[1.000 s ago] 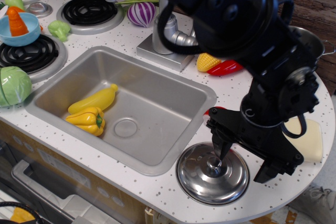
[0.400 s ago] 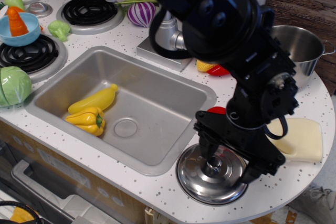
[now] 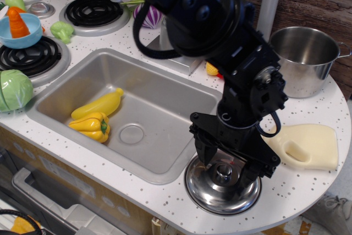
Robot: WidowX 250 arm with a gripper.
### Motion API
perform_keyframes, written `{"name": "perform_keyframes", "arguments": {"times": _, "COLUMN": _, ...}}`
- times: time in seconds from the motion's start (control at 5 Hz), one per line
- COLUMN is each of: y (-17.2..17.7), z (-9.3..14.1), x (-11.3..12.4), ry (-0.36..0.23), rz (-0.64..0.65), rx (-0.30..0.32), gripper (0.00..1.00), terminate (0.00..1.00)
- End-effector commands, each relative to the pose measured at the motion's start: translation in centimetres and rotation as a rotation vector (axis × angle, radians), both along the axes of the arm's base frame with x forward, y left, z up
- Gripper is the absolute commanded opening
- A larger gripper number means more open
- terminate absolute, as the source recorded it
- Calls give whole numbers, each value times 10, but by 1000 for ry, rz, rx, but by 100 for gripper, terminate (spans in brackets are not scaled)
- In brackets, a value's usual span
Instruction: Put lid on pot or pan
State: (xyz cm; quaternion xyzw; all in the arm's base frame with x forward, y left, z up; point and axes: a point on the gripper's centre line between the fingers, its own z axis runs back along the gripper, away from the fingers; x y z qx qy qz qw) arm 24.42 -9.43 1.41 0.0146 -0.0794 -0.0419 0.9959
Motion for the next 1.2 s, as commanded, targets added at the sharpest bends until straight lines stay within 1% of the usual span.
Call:
{"name": "perform_keyframes", "arguments": {"times": 0.0, "y": 3, "z": 4, "x": 7, "ry": -46, "rz": 2, "rx": -24, "gripper": 100, "terminate": 0}}
{"name": "perform_keyframes", "arguments": {"times": 0.2, "y": 3, "z": 4, "x": 5, "ry": -44, "rz": 13, "rx": -24, "gripper": 0, "terminate": 0}}
{"name": "perform_keyframes", "arguments": {"times": 0.6, "y": 1, "z": 15, "x": 3, "ry": -26, "rz": 23, "rx": -14, "gripper": 0, "terminate": 0}}
{"name": "perform_keyframes", "arguments": {"times": 0.8, "y": -1, "z": 40, "x": 9, "ry": 0, "rz": 7, "rx": -13, "gripper": 0, "terminate": 0}}
{"name": "perform_keyframes", "arguments": {"times": 1.0, "y": -8, "z": 72, "x": 20, "ry": 12, "rz": 16, "rx": 3, "gripper": 0, "terminate": 0}}
